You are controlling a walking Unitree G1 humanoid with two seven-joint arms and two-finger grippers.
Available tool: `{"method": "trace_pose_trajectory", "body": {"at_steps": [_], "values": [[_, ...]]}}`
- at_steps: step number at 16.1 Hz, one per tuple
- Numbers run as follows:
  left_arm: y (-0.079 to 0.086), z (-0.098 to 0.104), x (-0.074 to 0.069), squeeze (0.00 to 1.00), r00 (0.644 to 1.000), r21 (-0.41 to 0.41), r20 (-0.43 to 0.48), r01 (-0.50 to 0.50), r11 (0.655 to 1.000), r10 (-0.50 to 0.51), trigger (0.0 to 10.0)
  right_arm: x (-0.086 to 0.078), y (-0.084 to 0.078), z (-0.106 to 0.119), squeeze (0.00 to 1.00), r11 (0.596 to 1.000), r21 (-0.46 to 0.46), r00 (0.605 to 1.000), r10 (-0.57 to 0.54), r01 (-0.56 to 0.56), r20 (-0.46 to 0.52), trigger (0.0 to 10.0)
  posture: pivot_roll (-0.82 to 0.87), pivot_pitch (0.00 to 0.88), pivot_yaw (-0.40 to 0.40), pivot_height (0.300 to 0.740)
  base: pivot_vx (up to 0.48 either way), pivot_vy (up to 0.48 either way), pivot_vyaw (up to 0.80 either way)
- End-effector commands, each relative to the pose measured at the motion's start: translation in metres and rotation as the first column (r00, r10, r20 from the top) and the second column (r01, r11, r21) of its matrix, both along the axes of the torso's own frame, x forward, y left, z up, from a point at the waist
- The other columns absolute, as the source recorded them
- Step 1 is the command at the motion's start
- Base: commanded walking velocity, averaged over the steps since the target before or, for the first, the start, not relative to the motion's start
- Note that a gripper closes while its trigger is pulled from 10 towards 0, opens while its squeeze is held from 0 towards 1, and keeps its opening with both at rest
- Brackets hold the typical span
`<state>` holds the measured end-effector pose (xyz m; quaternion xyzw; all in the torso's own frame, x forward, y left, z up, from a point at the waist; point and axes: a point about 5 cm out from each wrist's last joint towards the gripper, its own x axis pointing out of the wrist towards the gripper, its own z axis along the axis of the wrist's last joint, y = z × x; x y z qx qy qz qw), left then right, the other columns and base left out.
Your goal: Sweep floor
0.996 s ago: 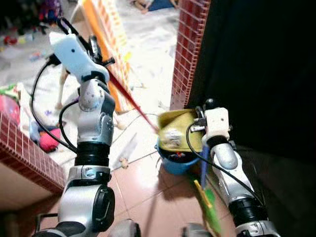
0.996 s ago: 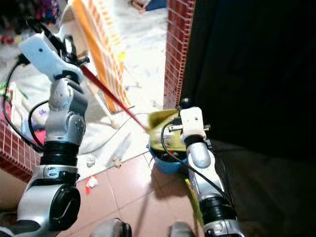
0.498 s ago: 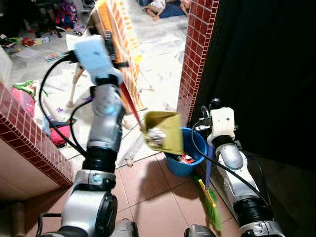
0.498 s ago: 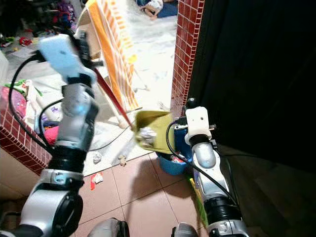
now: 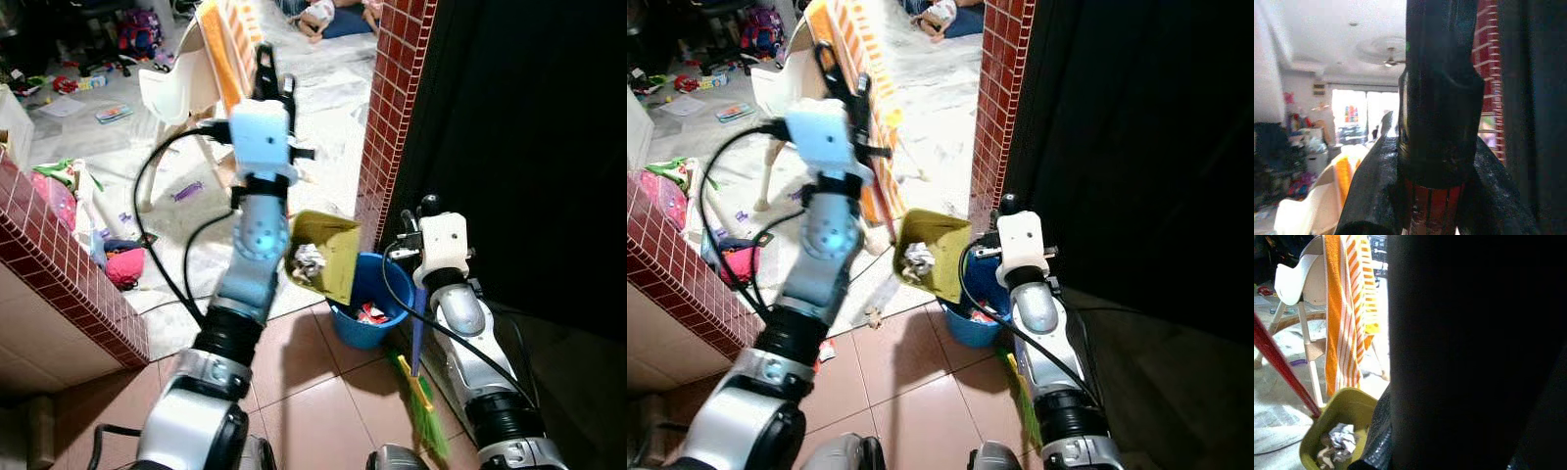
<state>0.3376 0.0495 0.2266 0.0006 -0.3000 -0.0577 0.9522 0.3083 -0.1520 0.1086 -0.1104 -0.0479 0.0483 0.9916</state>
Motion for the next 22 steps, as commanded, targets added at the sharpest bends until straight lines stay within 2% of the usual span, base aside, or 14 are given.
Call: {"method": "trace_pose_trajectory", "body": {"at_steps": [1, 3, 6, 8, 9, 10, 12, 13, 14, 15, 17, 18, 20, 22], "values": [[-0.007, 0.012, -0.005, 0.0, 0.995, 0.029, 0.086, 0.037, 0.999, -0.039, 10.0, 0.002, 0.002, 0.009, 0.0, 1.0, -0.001, 0.999, 0.003, -0.003, 0.04, 10.0, -0.15, 0.0, 0.047, 0.74, 0.0, 0.0, 0.0], [-0.017, 0.009, -0.008, 0.0, 0.99, 0.062, 0.097, 0.093, 0.994, -0.099, 10.0, 0.001, 0.001, 0.008, 0.0, 1.0, -0.001, 0.999, 0.0, 0.0, 0.04, 10.0, -0.14, 0.0, 0.048, 0.74, 0.0, 0.0, 0.0], [-0.032, -0.013, -0.017, 0.0, 0.97, 0.121, 0.04, 0.232, 0.965, -0.239, 10.0, 0.001, 0.002, 0.008, 0.0, 1.0, 0.002, 0.999, -0.006, 0.006, 0.041, 10.0, -0.14, 0.0, 0.055, 0.74, 0.0, 0.0, 0.0], [-0.042, -0.023, -0.025, 0.0, 0.944, 0.168, 0.015, 0.323, 0.931, -0.33, 10.0, 0.0, 0.003, 0.007, 0.0, 1.0, 0.003, 0.999, -0.007, 0.007, 0.04, 10.0, -0.14, 0.0, 0.056, 0.74, 0.0, 0.0, 0.0], [-0.049, -0.03, -0.029, 0.0, 0.917, 0.199, -0.02, 0.394, 0.898, -0.398, 10.0, 0.0, 0.003, 0.006, 0.0, 1.0, 0.003, 0.999, -0.006, 0.006, 0.038, 10.0, -0.14, 0.0, 0.057, 0.74, 0.0, 0.0, 0.0], [-0.053, -0.034, -0.032, 0.0, 0.903, 0.225, -0.027, 0.423, 0.878, -0.428, 10.0, 0.0, 0.003, 0.006, 0.0, 1.0, 0.003, 0.999, -0.006, 0.006, 0.039, 10.0, -0.14, 0.0, 0.057, 0.74, 0.0, 0.0, 0.0], [-0.062, -0.04, -0.041, 0.0, 0.849, 0.287, -0.06, 0.519, 0.805, -0.526, 10.0, 0.001, 0.003, 0.007, 0.0, 1.0, 0.004, 0.999, -0.008, 0.008, 0.04, 10.0, -0.14, 0.0, 0.059, 0.74, 0.0, 0.0, 0.0], [-0.07, -0.047, -0.05, 0.0, 0.793, 0.379, -0.09, 0.586, 0.716, -0.602, 10.0, 0.001, 0.003, 0.007, 0.0, 1.0, 0.004, 0.999, -0.009, 0.009, 0.041, 10.0, -0.14, 0.0, 0.059, 0.74, 0.0, 0.0, 0.0], [-0.071, -0.05, -0.053, 0.0, 0.772, 0.408, -0.103, 0.608, 0.682, -0.627, 10.0, 0.001, 0.003, 0.007, 0.0, 1.0, 0.004, 0.999, -0.009, 0.009, 0.043, 10.0, -0.14, 0.0, 0.06, 0.74, 0.0, 0.0, 0.0], [-0.07, -0.049, -0.052, 0.0, 0.774, 0.398, -0.103, 0.608, 0.687, -0.625, 10.0, 0.002, 0.003, 0.007, 0.0, 1.0, 0.003, 0.999, -0.009, 0.009, 0.043, 10.0, -0.14, 0.0, 0.061, 0.74, 0.0, 0.0, 0.0], [-0.071, -0.049, -0.053, 0.0, 0.754, 0.455, -0.113, 0.618, 0.641, -0.647, 10.0, 0.002, 0.003, 0.007, 0.0, 1.0, 0.003, 0.999, -0.011, 0.011, 0.045, 10.0, -0.14, 0.0, 0.061, 0.74, 0.0, 0.0, 0.0], [-0.07, -0.049, -0.053, 0.0, 0.754, 0.47, -0.115, 0.615, 0.634, -0.646, 10.0, 0.002, 0.003, 0.007, 0.0, 1.0, 0.003, 0.999, -0.011, 0.01, 0.044, 10.0, -0.14, 0.0, 0.06, 0.74, 0.0, 0.0, 0.0], [-0.064, -0.044, -0.048, 0.0, 0.78, 0.46, -0.089, 0.584, 0.669, -0.62, 10.0, 0.002, 0.004, 0.008, 0.0, 1.0, 0.002, 0.999, -0.009, 0.009, 0.047, 10.0, -0.14, 0.0, 0.06, 0.74, 0.0, 0.0, 0.0], [-0.058, -0.03, -0.044, 0.0, 0.797, 0.44, -0.028, 0.552, 0.708, -0.604, 10.0, 0.003, 0.003, 0.008, 0.0, 1.0, 0.001, 0.999, -0.011, 0.011, 0.049, 10.0, -0.14, 0.0, 0.059, 0.74, 0.0, 0.0, 0.0]]}}
